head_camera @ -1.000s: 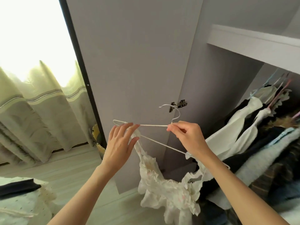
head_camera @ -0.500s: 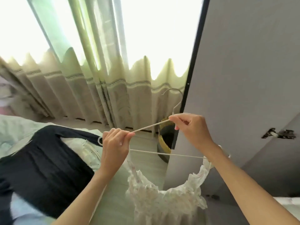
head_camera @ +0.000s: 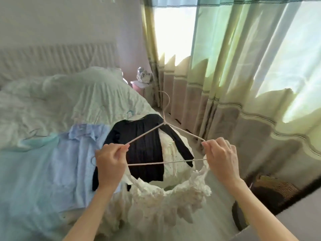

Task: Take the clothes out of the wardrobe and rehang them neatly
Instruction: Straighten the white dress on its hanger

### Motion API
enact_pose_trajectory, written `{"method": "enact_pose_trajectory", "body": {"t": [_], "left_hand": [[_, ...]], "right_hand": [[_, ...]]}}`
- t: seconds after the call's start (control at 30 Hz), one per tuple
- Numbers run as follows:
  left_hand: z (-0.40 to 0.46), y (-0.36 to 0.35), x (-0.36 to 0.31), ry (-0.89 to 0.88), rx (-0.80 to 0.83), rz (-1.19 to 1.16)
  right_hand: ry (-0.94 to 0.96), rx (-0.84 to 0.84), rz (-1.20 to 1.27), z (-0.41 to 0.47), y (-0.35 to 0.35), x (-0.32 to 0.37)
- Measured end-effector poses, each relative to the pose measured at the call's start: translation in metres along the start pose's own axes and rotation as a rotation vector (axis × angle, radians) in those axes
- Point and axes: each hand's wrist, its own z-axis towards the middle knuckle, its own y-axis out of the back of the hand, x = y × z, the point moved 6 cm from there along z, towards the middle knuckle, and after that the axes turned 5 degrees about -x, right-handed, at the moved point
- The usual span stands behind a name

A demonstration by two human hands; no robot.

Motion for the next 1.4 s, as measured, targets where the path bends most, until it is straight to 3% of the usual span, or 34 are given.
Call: {"method": "enact_pose_trajectory", "body": {"t": [0.23,0.47,0.87,1.17,1.4], "left_hand": [[0.03,0.078,0.007,0.076,-0.239,0.097],[0.12,0.132,-0.01,-0.033,-0.447,0.149],[0.309,0.209,0.029,-0.24,-0.657,0.19],[0.438,0.213,0.077,-0.304,-0.659,0.199],[0.484,0.133,0.225,-0.09,-0.455,0.259]], "right_hand": [[0.096,-0.055,0.264,0.053,-0.033,0.085],[0.152,-0.117,0.384,0.14,-0.05,0.179],[0.238,-0.314,0.565,0.276,-0.094,0.345],[0.248,-0.405,0.559,0.368,-0.158,0.425],[0.221,-0.15,0.506,0.385,-0.319,0.421]]}}
